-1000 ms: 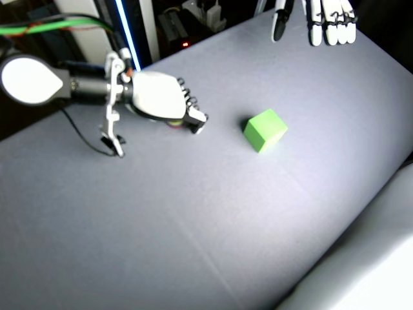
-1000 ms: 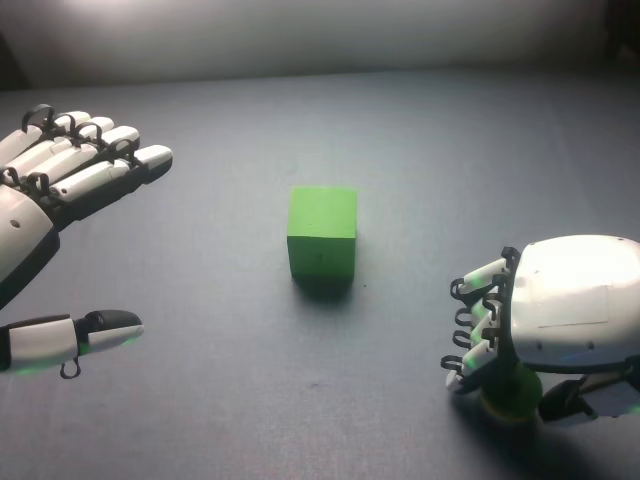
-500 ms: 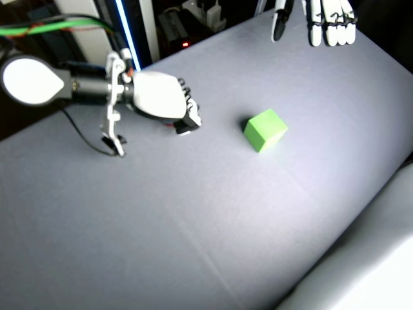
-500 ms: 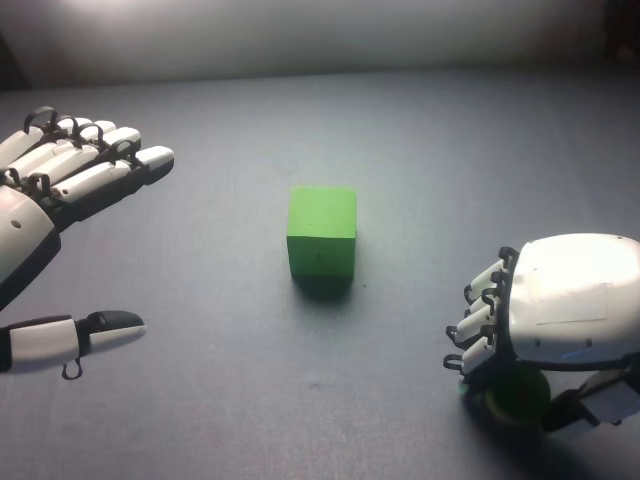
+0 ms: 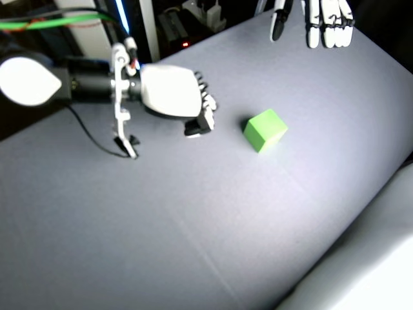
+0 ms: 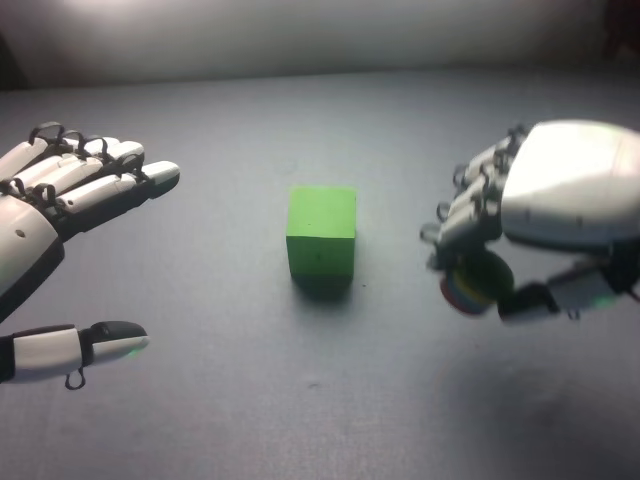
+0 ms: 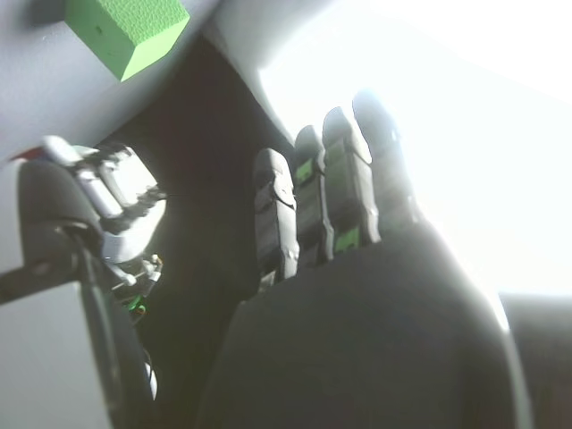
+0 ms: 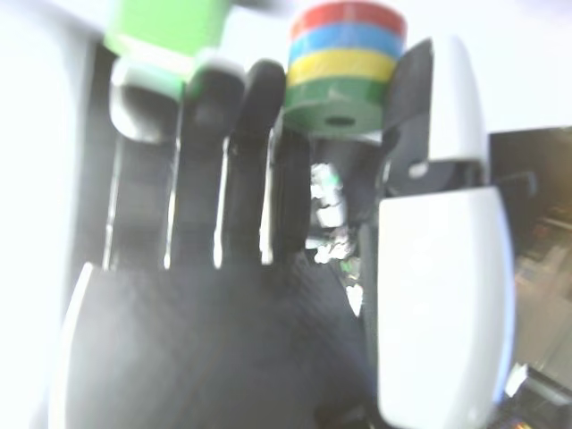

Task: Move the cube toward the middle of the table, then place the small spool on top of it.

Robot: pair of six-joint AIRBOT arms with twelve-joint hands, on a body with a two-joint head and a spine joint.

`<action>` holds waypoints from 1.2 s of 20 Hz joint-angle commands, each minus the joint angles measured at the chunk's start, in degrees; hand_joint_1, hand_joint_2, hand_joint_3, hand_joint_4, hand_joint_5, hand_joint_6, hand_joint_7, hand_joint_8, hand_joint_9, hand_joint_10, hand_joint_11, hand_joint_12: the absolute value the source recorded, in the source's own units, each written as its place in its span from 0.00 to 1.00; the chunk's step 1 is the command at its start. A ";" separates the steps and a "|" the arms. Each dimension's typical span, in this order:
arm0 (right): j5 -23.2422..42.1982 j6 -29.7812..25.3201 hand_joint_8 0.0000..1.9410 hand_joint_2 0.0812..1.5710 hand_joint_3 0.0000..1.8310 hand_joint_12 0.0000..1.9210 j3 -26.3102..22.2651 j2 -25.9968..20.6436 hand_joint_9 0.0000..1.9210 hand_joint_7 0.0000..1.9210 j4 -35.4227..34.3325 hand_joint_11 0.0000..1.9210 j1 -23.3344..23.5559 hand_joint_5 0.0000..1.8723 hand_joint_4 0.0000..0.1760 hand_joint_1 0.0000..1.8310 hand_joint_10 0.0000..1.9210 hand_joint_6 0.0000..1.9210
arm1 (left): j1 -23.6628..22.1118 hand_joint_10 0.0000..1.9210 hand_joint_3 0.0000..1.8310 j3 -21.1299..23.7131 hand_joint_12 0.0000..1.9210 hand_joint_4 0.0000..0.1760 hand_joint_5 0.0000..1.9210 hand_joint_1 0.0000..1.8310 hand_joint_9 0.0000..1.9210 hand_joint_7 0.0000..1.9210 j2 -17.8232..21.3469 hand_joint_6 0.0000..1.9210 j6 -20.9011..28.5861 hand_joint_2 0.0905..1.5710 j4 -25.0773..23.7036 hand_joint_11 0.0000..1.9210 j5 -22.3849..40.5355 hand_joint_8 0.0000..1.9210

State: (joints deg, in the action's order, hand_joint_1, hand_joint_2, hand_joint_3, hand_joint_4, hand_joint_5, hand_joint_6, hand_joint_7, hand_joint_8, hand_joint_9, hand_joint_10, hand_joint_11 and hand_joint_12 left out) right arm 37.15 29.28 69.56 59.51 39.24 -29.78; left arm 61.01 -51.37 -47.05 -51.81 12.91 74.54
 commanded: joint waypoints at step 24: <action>-5.86 8.75 0.49 0.64 0.00 0.79 15.93 20.26 0.56 0.59 -7.85 0.41 12.99 0.68 0.00 0.71 0.47 0.10 | 0.80 0.00 0.00 -0.77 0.33 0.60 0.08 0.46 0.09 0.09 -1.26 0.00 2.12 0.60 -0.57 0.00 6.86 0.00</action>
State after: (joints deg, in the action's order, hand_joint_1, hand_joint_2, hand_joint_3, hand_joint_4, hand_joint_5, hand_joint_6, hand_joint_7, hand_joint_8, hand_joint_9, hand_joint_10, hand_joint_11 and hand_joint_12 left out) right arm 26.06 37.76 85.01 79.70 32.84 -17.45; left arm 62.30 -51.72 -48.14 -49.84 12.62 74.46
